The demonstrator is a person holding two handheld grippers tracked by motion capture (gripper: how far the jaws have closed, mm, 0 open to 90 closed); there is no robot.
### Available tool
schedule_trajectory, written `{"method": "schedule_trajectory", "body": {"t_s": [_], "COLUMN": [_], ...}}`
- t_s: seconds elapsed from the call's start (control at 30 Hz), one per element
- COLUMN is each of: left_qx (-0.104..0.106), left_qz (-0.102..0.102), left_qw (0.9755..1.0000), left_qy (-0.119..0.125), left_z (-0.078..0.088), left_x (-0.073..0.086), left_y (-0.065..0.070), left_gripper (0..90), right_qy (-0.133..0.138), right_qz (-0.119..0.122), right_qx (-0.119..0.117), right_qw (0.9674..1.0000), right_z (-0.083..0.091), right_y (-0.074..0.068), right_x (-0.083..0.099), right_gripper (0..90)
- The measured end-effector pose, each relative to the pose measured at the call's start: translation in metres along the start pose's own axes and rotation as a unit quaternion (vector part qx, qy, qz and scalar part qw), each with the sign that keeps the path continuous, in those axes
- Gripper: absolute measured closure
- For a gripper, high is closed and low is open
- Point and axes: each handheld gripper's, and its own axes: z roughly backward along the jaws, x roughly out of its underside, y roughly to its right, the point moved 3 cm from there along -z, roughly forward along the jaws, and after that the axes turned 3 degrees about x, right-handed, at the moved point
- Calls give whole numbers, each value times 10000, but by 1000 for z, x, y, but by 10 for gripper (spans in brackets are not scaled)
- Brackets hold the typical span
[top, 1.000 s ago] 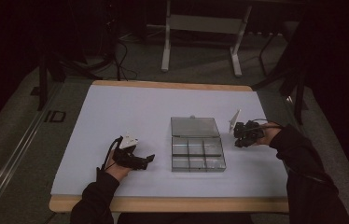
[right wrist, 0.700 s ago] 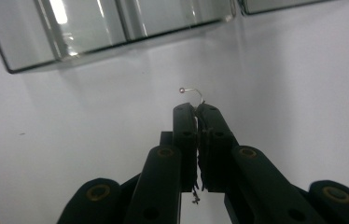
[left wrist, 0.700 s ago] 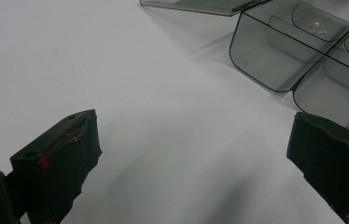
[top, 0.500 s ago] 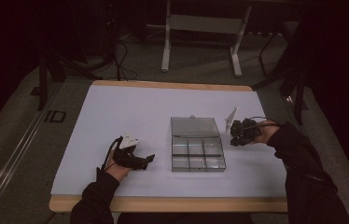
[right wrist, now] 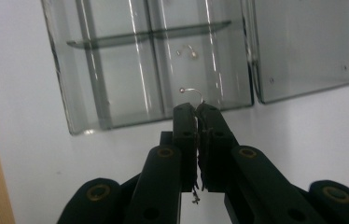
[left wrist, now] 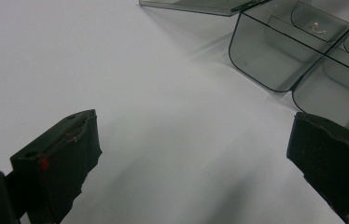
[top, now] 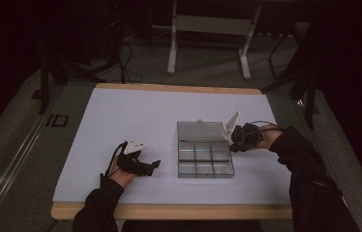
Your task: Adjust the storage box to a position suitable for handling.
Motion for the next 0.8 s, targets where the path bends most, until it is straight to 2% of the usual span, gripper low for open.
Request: {"method": "schedule_trajectory", "body": {"t_s": [0.2, 0.53, 0.8], "left_qx": [7, 15, 19], "left_qz": [-1, 8, 17], "left_qw": [10000, 10000, 10000], "left_qy": [-1, 3, 2], "left_z": [0, 0, 0], "left_x": [0, 0, 0], "left_y": [0, 0, 0], "left_gripper": [32, 32, 32], "right_qy": [92, 214, 102], "right_qz": [76, 130, 131], "right_qx": [-30, -102, -117], "right_qw": [9999, 9996, 9998], "right_z": [-4, -21, -38], "right_y": [-1, -2, -1], "right_x": [-6, -10, -9], "right_gripper": [864, 864, 864]}}
